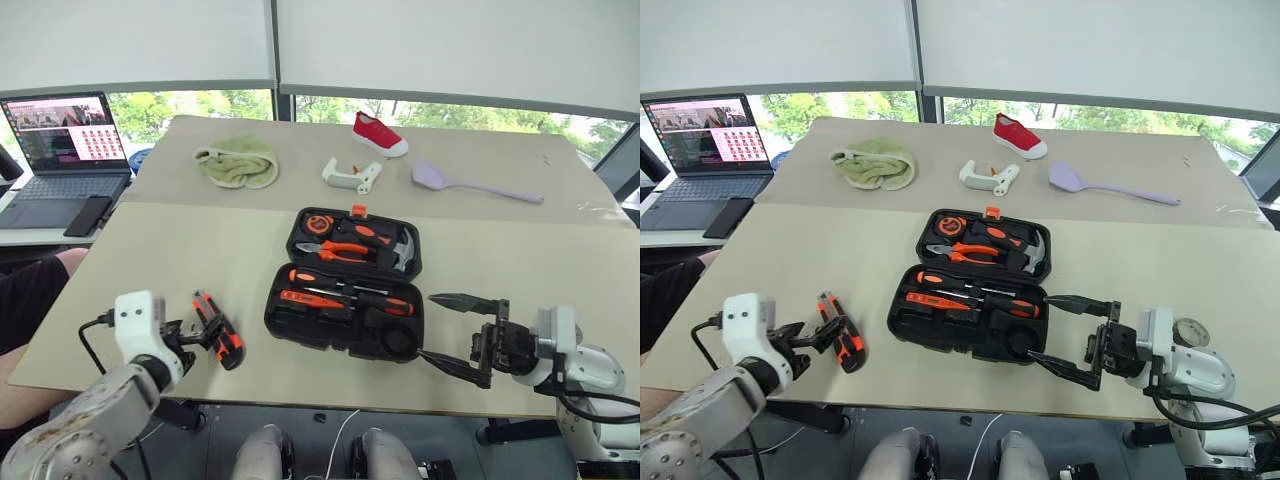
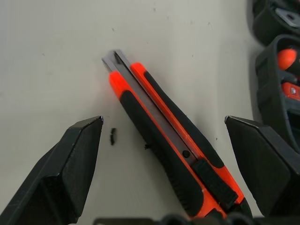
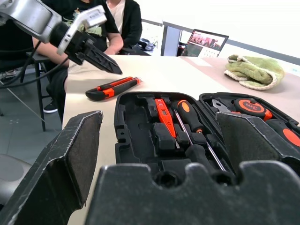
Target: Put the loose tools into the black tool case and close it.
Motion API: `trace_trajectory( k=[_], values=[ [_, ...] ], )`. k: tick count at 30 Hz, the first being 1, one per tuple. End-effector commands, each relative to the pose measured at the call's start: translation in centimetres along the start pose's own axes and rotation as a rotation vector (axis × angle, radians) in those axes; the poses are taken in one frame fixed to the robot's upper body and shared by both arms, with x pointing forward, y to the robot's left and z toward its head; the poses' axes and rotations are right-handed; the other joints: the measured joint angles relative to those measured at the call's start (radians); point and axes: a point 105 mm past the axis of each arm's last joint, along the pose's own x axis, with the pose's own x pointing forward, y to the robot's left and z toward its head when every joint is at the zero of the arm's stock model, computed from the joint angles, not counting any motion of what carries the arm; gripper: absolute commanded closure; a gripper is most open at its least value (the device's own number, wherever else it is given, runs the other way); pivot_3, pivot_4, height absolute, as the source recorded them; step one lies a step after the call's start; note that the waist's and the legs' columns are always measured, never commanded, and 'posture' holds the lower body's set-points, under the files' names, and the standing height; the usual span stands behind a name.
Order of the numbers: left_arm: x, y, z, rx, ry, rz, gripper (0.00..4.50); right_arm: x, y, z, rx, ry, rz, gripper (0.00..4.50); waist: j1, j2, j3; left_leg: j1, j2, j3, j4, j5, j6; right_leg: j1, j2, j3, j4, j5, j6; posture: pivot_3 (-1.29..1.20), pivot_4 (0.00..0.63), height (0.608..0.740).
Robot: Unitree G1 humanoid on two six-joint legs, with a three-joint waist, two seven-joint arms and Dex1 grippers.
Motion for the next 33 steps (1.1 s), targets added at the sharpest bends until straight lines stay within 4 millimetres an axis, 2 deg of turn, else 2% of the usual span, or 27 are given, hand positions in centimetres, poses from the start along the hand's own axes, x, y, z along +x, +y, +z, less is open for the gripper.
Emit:
trace_trajectory(
  k=[1,6,10,11,12,15,18,19,22,24,27,30,31,33],
  values=[
    [0.8,-0.9,-0.9,0.014,0.061,0.002,0.02,-0.3,-0.2,1.3,-0.030,-0.011,0.002,0.00,0.000,0.000,0.000,0.000,0.000,0.000,0.000,0.000,0.000,0.000,0.000,0.000,0.000,0.000,0.000,0.00,0.150,0.738],
    [1.5,-1.3,-3.1,0.048,0.187,0.037,0.02,-0.8,0.0,1.7,-0.019,0.003,-0.005,0.00,0.001,0.003,-0.002,0.001,0.000,0.000,0.000,0.000,0.000,0.001,0.000,0.000,0.000,0.000,0.000,0.00,0.150,0.738],
    [1.9,-1.3,-3.7,0.051,0.217,0.065,0.02,-1.1,-0.1,1.7,-0.001,0.014,-0.011,0.00,0.002,0.006,-0.003,0.004,0.000,0.000,-0.001,-0.001,0.001,0.004,-0.001,0.000,-0.002,0.000,0.000,0.00,0.150,0.738],
    [2.0,-1.3,-3.8,0.049,0.223,0.068,0.54,-1.1,-0.1,1.6,0.003,0.016,-0.011,0.00,0.002,0.007,-0.004,0.004,0.000,0.000,-0.002,-0.002,0.002,0.004,-0.001,0.000,-0.003,0.000,0.000,0.00,0.150,0.738],
    [2.0,-1.3,-3.9,0.049,0.227,0.070,0.70,-1.2,-0.2,1.6,0.005,0.017,-0.010,0.00,0.002,0.007,-0.004,0.004,0.000,0.000,-0.002,-0.002,0.002,0.004,-0.001,0.000,-0.003,0.000,0.000,0.00,0.150,0.738],
    [1.8,-1.0,-4.0,0.054,0.235,0.077,1.74,-1.2,-0.3,1.5,0.014,0.020,-0.004,0.00,0.003,0.009,-0.005,0.004,0.000,0.000,-0.002,-0.002,0.002,0.004,-0.001,0.000,-0.003,0.000,0.000,0.00,0.150,0.738],
    [1.0,0.6,-3.5,0.067,0.217,0.119,2.71,-1.3,-0.3,1.3,0.025,0.025,0.009,0.00,0.002,0.009,-0.005,0.004,0.000,0.000,-0.002,-0.002,0.002,0.004,-0.002,0.000,-0.004,0.000,0.000,0.00,0.150,0.738],
    [0.8,1.1,-3.3,0.070,0.206,0.135,2.85,-1.3,-0.2,1.3,0.028,0.027,0.013,0.00,0.001,0.009,-0.005,0.004,0.000,0.000,-0.002,-0.002,0.002,0.004,-0.002,0.001,-0.004,0.000,0.000,0.00,0.150,0.738],
    [0.3,2.9,-2.1,0.093,0.162,0.149,2.86,-1.3,-0.2,1.2,0.029,0.028,0.015,0.00,-0.005,0.009,-0.005,0.004,0.001,0.000,-0.003,-0.002,0.002,0.002,-0.002,0.001,-0.004,-0.001,-0.002,0.00,0.150,0.738],
    [0.1,3.6,0.1,0.130,0.059,0.106,2.86,-1.2,-0.1,1.2,0.029,0.030,0.017,0.00,-0.010,0.008,-0.005,0.004,0.002,0.000,-0.004,-0.002,0.000,0.002,-0.002,0.001,-0.003,-0.002,-0.004,0.00,0.150,0.738],
    [-0.2,4.0,3.3,0.235,-0.083,-0.010,2.86,-1.0,-0.1,1.4,0.028,0.033,0.018,0.00,-0.007,0.004,-0.002,0.003,0.003,-0.001,-0.008,0.000,-0.005,-0.005,-0.001,0.001,-0.001,-0.004,-0.009,0.00,0.150,0.738],
    [-0.7,2.6,5.4,0.382,-0.192,-0.230,2.86,-0.9,-0.2,1.5,0.026,0.044,0.009,0.00,0.003,0.004,-0.001,-0.003,0.003,-0.002,-0.010,0.003,-0.010,-0.012,-0.001,0.000,0.000,-0.005,-0.015,0.00,0.150,0.738],
    [-1.1,1.5,5.4,0.431,-0.198,-0.364,2.86,-0.9,-0.3,1.5,0.024,0.049,0.004,0.00,0.006,0.005,-0.001,-0.003,0.003,-0.002,-0.010,0.003,-0.010,-0.013,-0.002,0.000,0.000,-0.006,-0.016,0.00,0.150,0.738],
    [-2.4,-2.5,5.3,0.607,-0.113,-0.787,2.86,-1.2,-0.5,1.8,0.018,0.074,-0.014,0.00,0.013,0.004,0.000,-0.005,0.003,-0.002,-0.011,0.002,-0.009,-0.017,-0.003,0.000,-0.002,-0.007,-0.018,0.00,0.150,0.738]
  ],
)
